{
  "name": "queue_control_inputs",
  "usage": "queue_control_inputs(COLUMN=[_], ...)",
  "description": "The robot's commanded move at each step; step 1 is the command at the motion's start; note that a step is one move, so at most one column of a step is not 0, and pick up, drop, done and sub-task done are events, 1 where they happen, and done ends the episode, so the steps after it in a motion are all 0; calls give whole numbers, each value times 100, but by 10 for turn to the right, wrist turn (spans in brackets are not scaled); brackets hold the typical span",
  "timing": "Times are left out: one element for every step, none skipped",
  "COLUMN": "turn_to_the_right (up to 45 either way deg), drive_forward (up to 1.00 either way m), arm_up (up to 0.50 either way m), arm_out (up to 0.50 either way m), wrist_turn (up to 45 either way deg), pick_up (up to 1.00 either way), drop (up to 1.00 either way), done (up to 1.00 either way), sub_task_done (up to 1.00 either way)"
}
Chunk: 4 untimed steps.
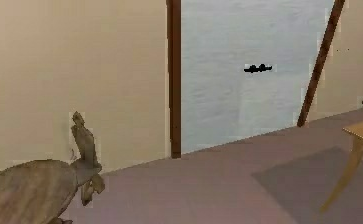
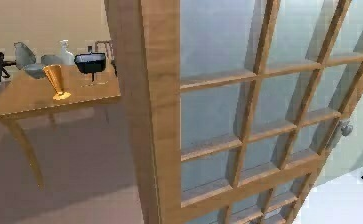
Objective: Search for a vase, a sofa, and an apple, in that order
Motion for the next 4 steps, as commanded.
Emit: queue_control_inputs(turn_to_the_right=[300,0,-30,0], drive_forward=[0,40,0,100], arm_up=[0,0,0,0], arm_out=[0,0,0,0], wrist_turn=[0,0,0,0], pick_up=[0,0,0,0], drop=[0,0,0,0], done=[0,0,0,0], sub_task_done=[0,0,0,0])
